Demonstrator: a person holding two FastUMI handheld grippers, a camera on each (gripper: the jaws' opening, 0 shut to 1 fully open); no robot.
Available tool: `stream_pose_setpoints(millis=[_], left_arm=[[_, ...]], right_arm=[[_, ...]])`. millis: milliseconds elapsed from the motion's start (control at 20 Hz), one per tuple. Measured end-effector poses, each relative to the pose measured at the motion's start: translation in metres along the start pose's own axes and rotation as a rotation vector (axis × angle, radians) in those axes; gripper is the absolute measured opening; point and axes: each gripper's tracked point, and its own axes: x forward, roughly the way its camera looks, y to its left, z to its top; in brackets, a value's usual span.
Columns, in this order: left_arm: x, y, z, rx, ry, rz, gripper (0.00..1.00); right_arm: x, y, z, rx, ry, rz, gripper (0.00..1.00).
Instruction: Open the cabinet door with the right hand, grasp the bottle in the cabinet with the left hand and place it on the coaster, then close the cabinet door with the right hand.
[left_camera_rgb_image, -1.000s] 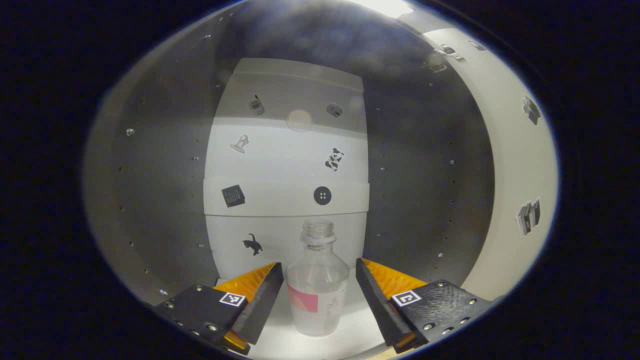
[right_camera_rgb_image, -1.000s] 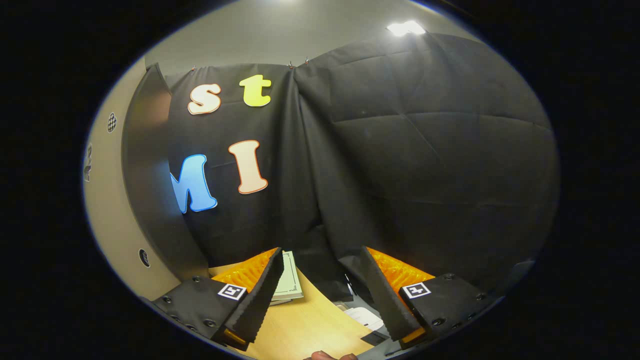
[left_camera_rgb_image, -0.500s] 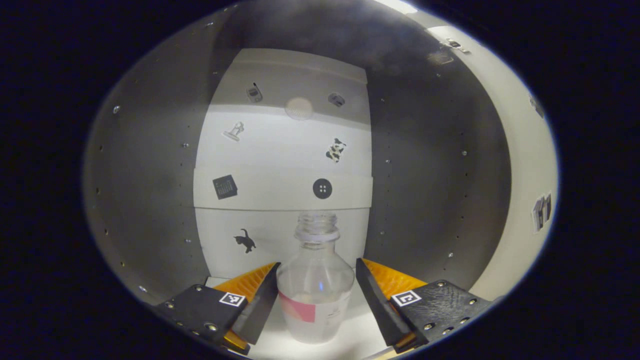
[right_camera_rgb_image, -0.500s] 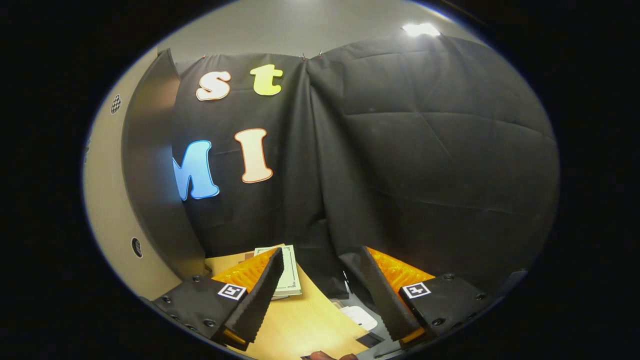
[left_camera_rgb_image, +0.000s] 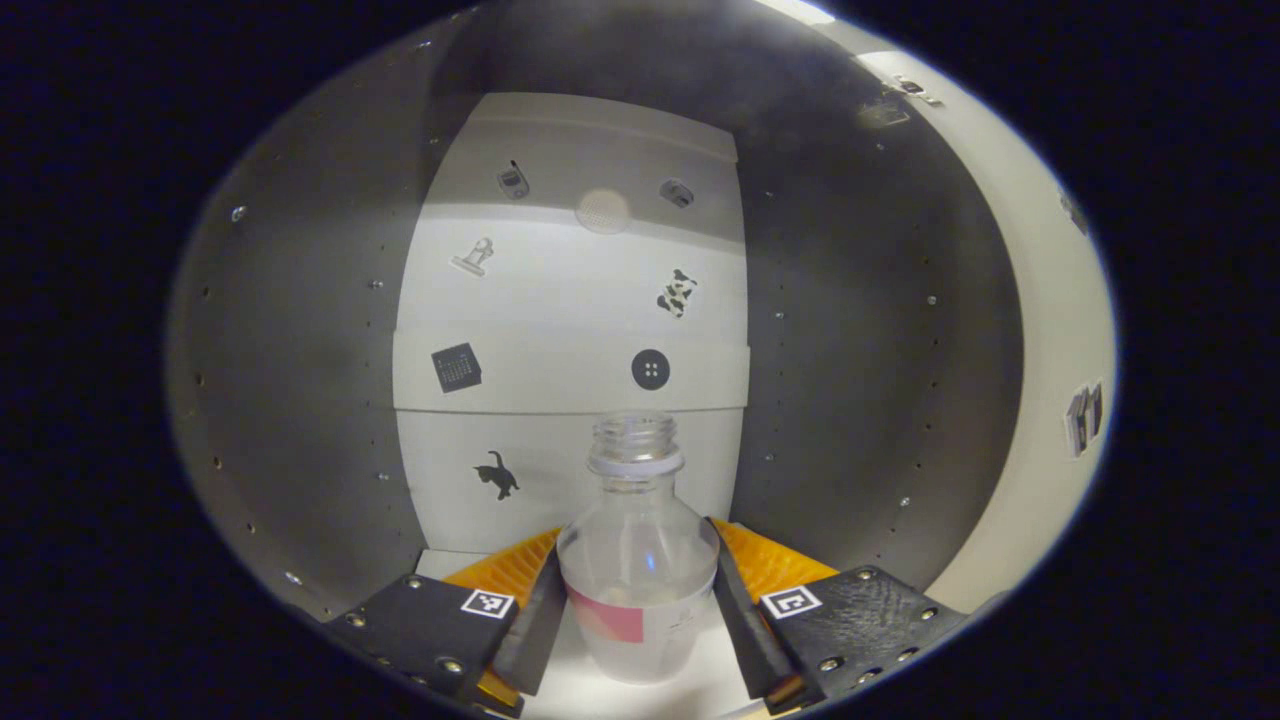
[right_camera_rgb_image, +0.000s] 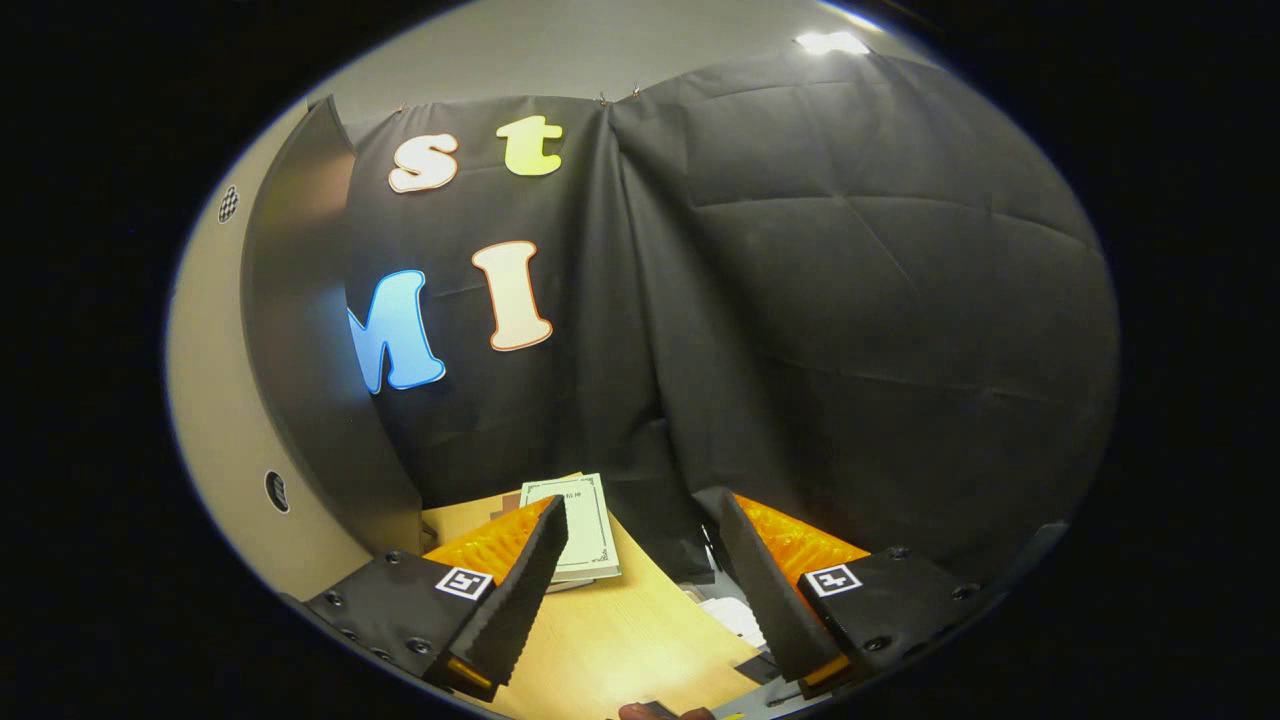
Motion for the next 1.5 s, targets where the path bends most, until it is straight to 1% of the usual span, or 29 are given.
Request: stream_pose_setpoints(millis=[200,250,300,350,600,850,900,950,1050,1150,1200,1350,1400,1500], left_arm=[[-0.002,-0.002,0.006,-0.012,-0.028,0.001,0.72],[-0.003,-0.002,0.008,-0.006,-0.036,-0.001,0.70],[-0.004,-0.001,0.008,-0.001,-0.038,-0.001,0.71],[-0.006,-0.002,0.008,-0.001,-0.034,-0.006,0.69],[-0.017,-0.007,0.013,0.019,-0.046,-0.041,0.70],[-0.038,-0.007,0.016,0.088,-0.049,-0.080,0.70],[-0.041,-0.008,0.017,0.092,-0.053,-0.087,0.68],[-0.045,-0.008,0.017,0.093,-0.054,-0.090,0.71],[-0.055,-0.008,0.017,0.086,-0.049,-0.093,0.70],[-0.064,-0.006,0.015,0.087,-0.042,-0.089,0.71],[-0.069,-0.004,0.014,0.090,-0.039,-0.085,0.68],[-0.081,0.002,0.008,0.082,-0.028,-0.071,0.68],[-0.085,0.004,0.005,0.072,-0.020,-0.059,0.68],[-0.091,0.009,-0.001,0.063,-0.010,-0.032,0.68]], right_arm=[[-0.004,0.004,-0.002,0.003,0.005,0.006,0.98],[-0.004,0.005,-0.002,0.002,0.004,0.006,0.98],[-0.006,0.005,-0.002,-0.002,0.002,0.004,0.98],[-0.008,0.005,-0.001,-0.004,-0.002,0.003,0.98],[-0.020,0.006,0.001,0.009,-0.017,-0.003,0.98],[-0.038,0.003,-0.001,0.028,-0.033,-0.011,0.98],[-0.042,0.002,0.000,0.036,-0.036,-0.013,0.97],[-0.046,0.001,0.001,0.042,-0.043,-0.021,0.98],[-0.055,-0.001,0.004,0.050,-0.059,-0.029,0.98],[-0.064,-0.002,0.006,0.052,-0.069,-0.033,0.98],[-0.069,-0.002,0.007,0.053,-0.075,-0.034,0.98],[-0.078,0.000,0.014,0.068,-0.092,-0.030,0.97],[-0.081,0.001,0.013,0.073,-0.086,-0.033,0.97],[-0.089,0.006,0.017,0.045,-0.101,-0.029,0.98]])
